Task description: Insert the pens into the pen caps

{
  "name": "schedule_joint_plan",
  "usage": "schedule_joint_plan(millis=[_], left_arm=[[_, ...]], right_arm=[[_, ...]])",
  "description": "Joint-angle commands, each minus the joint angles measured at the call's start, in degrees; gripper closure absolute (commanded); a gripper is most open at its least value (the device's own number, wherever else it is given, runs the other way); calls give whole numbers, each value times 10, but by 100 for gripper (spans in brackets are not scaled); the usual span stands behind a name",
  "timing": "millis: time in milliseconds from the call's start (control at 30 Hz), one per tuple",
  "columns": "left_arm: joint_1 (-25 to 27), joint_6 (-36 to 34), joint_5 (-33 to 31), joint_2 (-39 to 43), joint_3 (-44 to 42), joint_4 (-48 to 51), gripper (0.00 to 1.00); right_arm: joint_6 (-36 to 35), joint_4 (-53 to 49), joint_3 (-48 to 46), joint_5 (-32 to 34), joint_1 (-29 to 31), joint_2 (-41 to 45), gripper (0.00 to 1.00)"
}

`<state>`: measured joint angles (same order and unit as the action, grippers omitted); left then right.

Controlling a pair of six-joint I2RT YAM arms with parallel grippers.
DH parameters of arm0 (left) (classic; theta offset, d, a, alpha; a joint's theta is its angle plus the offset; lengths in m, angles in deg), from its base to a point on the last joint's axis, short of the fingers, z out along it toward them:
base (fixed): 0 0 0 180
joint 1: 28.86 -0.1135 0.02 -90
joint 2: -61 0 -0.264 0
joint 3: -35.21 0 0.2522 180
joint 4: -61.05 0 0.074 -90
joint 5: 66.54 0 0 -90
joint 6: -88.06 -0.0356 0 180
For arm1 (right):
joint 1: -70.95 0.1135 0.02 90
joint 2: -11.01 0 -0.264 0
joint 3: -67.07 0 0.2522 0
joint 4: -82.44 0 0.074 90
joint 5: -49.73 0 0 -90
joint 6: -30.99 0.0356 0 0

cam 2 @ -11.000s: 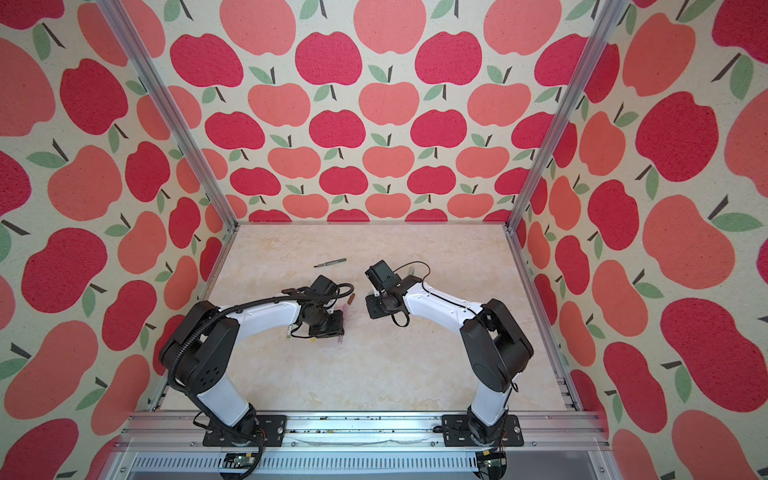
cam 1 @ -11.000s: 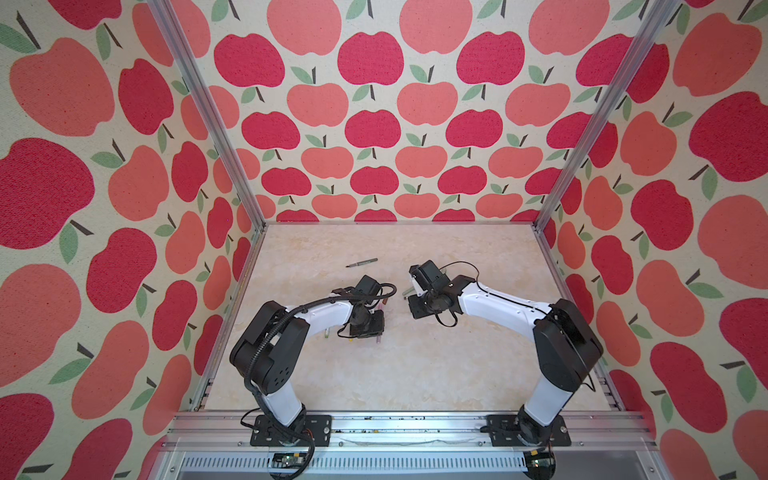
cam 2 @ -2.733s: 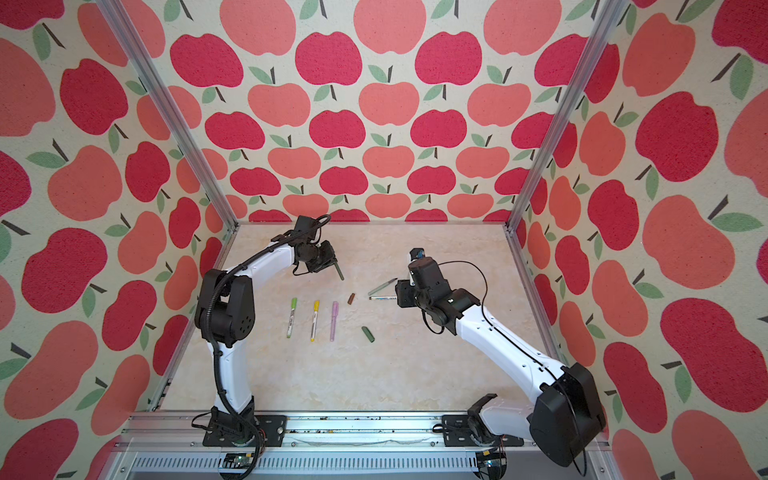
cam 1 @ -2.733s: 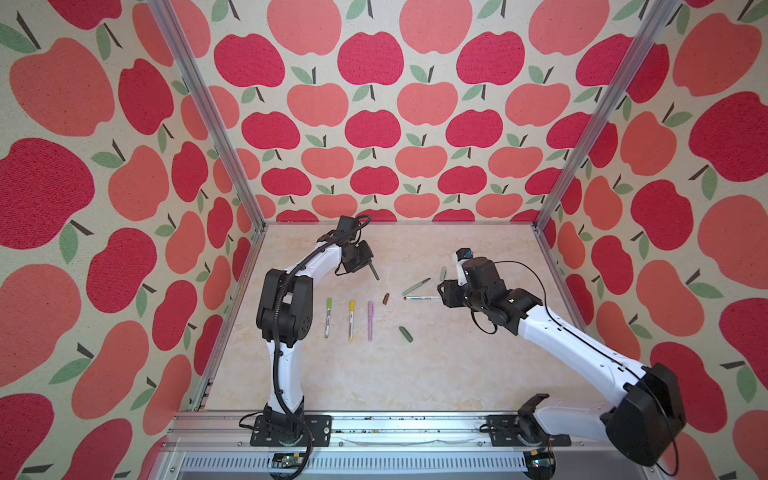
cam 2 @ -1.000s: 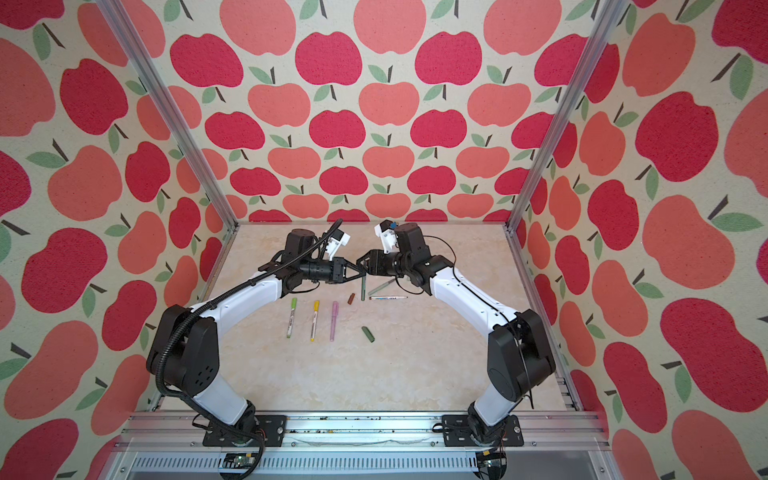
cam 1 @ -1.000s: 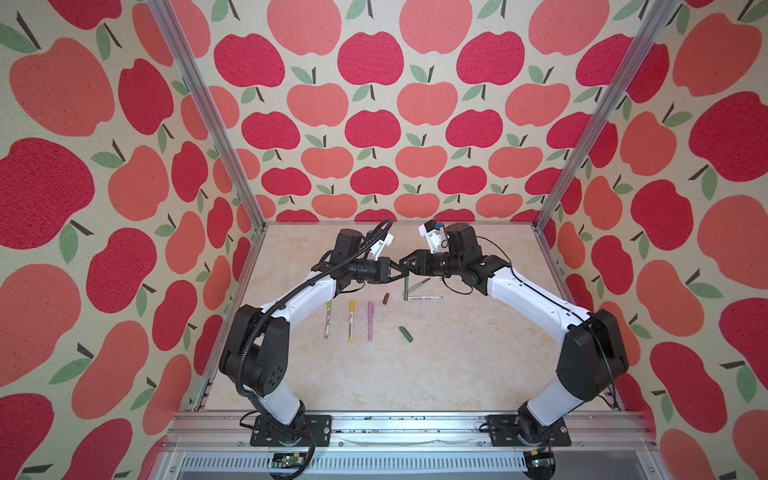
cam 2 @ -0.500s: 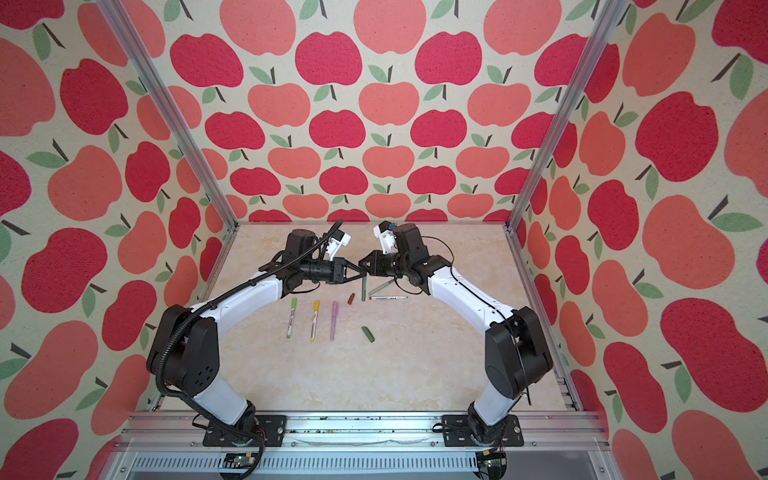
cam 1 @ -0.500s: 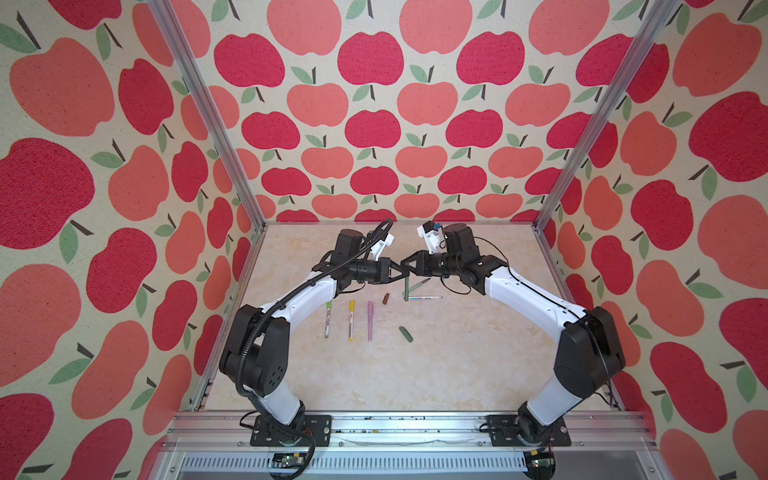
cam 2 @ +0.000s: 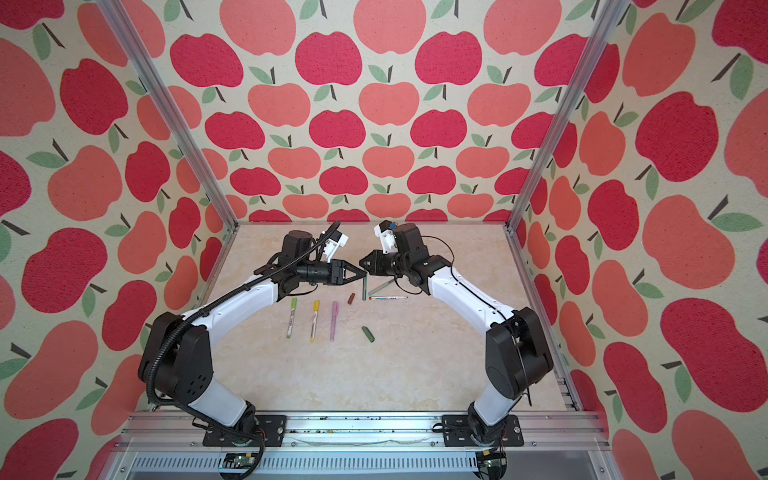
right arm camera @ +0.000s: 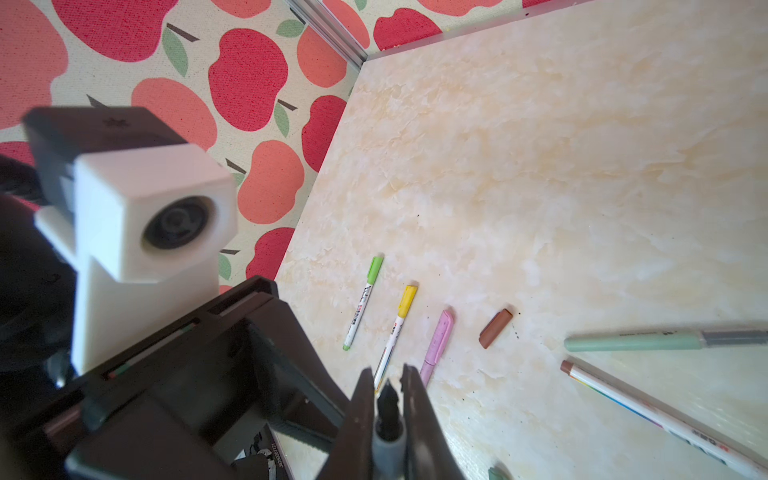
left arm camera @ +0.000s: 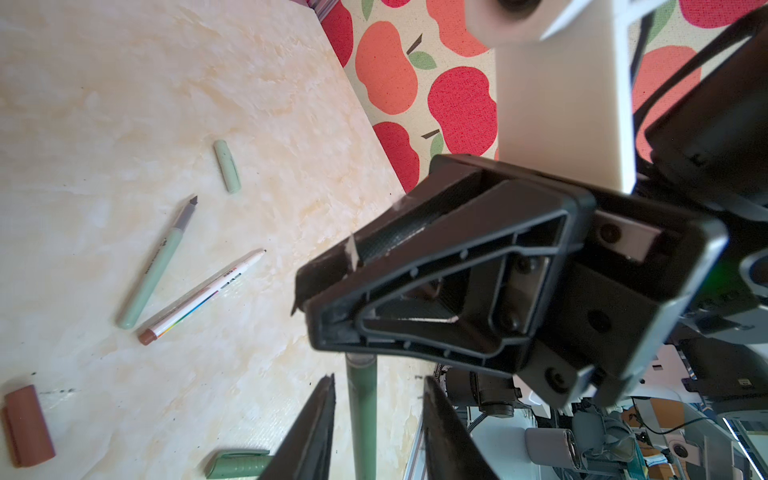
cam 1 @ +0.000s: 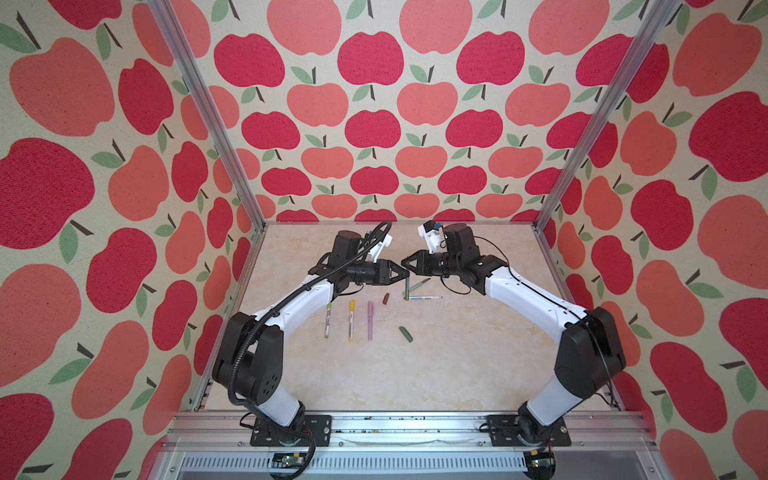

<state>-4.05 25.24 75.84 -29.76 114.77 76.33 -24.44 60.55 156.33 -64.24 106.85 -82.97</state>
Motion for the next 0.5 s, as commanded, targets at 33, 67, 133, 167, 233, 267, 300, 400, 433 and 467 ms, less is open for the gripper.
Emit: schedule_joint_plan(millis=[33, 67, 133, 167, 233, 267, 300, 400, 433, 467], left_arm=[[9, -9, -5, 15, -22, -5, 61], [10, -5, -4, 14, -26, -12, 61], [12, 9, -2, 9, -33, -28, 61], [12, 20, 1, 7, -37, -41, 61], [13, 36, 5, 0, -41, -60, 62], [14, 43, 8, -3, -41, -68, 63], [15, 49, 12, -5, -41, -76, 65], [16, 62, 13, -9, -42, -95, 71], [17, 65, 13, -10, -43, -100, 72], [17, 68, 13, -12, -43, -102, 73]], right_arm=[[2, 40, -10, 2, 5, 29, 93], [7, 48, -13, -3, 5, 31, 93], [13, 58, -16, -11, 6, 33, 93], [16, 62, -18, -15, 7, 34, 93], [18, 66, -19, -17, 8, 34, 93], [18, 66, -20, -18, 8, 35, 93], [18, 67, -21, -17, 9, 35, 93], [19, 69, -25, -18, 10, 36, 94], [21, 71, -27, -17, 9, 36, 94], [22, 73, -29, -18, 9, 36, 94]])
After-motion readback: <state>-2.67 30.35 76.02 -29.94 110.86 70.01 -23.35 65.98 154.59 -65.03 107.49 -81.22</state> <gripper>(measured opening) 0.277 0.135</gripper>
